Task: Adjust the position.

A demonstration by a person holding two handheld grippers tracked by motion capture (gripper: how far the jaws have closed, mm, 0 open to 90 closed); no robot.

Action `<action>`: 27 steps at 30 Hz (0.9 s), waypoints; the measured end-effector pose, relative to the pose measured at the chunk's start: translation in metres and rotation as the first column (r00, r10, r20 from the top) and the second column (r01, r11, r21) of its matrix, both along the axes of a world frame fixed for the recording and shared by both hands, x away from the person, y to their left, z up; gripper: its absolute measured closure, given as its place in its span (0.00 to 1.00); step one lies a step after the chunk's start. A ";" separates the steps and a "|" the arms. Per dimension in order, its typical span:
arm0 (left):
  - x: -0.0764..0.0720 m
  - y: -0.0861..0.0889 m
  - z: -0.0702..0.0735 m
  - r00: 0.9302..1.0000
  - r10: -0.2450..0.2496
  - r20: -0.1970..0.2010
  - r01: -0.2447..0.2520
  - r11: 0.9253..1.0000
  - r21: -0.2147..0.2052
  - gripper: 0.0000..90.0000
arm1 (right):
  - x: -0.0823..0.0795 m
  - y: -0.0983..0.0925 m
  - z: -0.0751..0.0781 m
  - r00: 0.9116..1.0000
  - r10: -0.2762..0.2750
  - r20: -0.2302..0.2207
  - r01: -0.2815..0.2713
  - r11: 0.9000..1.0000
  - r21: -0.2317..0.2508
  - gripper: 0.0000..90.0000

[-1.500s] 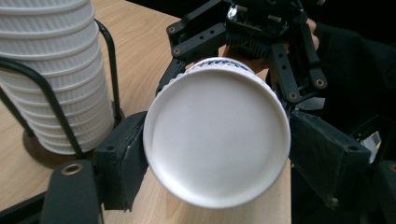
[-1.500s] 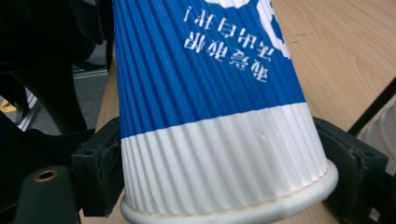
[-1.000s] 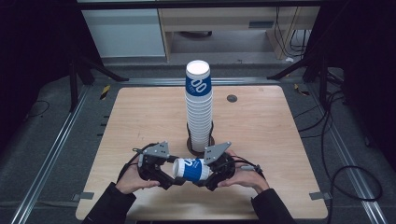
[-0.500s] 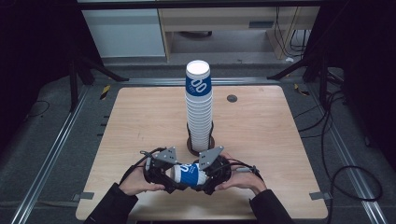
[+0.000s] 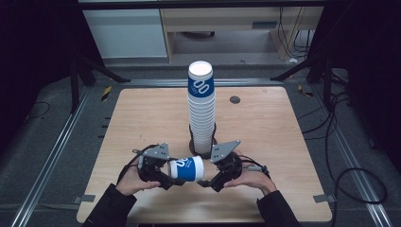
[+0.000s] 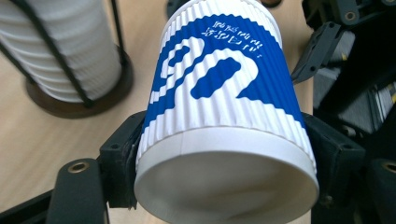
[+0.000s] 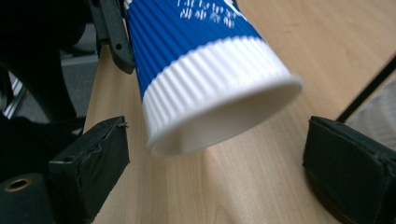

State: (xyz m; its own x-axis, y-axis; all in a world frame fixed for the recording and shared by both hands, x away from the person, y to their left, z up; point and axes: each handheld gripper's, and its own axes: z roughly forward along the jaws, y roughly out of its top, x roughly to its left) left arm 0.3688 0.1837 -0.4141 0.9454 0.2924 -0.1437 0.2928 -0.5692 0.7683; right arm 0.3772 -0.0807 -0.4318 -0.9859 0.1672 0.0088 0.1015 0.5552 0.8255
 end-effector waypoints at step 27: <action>-0.009 -0.011 0.000 0.994 -0.109 0.002 0.108 0.986 -0.125 0.28 | -0.001 -0.004 0.002 0.992 0.082 -0.096 -0.071 0.991 0.111 0.12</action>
